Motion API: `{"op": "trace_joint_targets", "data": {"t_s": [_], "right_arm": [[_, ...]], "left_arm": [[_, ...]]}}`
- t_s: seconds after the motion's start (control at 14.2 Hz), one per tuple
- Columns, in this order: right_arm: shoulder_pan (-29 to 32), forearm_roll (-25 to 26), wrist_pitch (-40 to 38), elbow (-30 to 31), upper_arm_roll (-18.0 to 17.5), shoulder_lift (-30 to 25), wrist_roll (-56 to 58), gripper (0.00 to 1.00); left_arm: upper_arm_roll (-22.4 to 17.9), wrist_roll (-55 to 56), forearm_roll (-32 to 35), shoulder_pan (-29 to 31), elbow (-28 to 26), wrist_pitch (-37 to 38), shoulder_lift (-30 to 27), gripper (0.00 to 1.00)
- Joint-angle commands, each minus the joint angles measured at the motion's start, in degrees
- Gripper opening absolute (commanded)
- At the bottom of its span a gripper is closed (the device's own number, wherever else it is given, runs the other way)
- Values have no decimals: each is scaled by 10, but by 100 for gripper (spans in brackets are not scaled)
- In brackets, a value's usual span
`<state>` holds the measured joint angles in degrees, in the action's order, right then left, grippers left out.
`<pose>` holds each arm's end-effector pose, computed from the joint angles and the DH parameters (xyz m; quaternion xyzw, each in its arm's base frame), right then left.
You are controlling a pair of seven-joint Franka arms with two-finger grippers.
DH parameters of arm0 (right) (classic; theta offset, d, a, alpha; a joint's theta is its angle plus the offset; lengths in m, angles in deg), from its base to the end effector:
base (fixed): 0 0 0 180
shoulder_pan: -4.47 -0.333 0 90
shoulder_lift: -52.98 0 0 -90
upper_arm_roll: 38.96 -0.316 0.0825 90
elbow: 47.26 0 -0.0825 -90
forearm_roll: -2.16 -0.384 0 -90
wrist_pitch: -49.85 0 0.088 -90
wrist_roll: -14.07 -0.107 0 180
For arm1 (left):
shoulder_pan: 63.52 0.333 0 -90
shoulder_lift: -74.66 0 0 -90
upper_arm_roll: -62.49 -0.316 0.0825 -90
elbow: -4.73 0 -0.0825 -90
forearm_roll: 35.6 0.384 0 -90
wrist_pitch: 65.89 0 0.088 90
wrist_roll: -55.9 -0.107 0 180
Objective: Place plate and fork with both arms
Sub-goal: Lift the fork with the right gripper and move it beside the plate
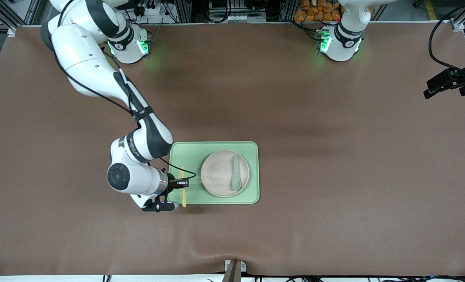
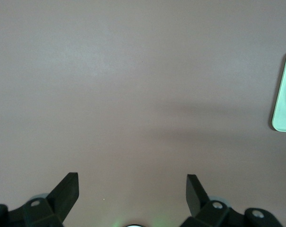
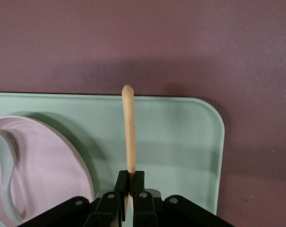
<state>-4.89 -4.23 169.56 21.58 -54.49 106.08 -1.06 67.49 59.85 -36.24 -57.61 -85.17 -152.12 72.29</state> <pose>0.7081 0.2711 0.2307 -0.9878 -0.0051 0.0582 0.1446 0.5350 0.0062 0.6421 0.9990 0.0422 -0.0115 0.0035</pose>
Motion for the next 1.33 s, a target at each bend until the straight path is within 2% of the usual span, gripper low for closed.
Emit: {"op": "trace_joint_targets", "data": {"t_s": [0.0,0.14,0.49,0.77,1.05,1.12,1.19,1.26], "right_arm": [[39,-18,24,73,-37,-34,9,0],[64,-24,57,106,-56,-37,12,0],[134,-24,109,164,-129,-37,26,0],[140,-24,180,202,-149,-37,39,0],[169,-24,189,228,-165,-38,94,0],[174,-24,189,234,-168,-38,97,3],[176,-24,188,236,-168,-38,97,15],[177,-24,187,236,-168,-38,96,37]], "left_arm": [[2,-10,11,2,-12,4,-17,100],[2,-10,11,2,-12,4,-17,100],[2,-10,11,2,-12,4,-17,100],[2,-10,11,2,-12,4,-17,100],[2,-10,11,2,-12,4,-17,100],[2,-10,11,2,-12,4,-16,100],[2,-10,11,2,-12,4,-16,100],[2,-10,11,2,-12,4,-16,100]]}}
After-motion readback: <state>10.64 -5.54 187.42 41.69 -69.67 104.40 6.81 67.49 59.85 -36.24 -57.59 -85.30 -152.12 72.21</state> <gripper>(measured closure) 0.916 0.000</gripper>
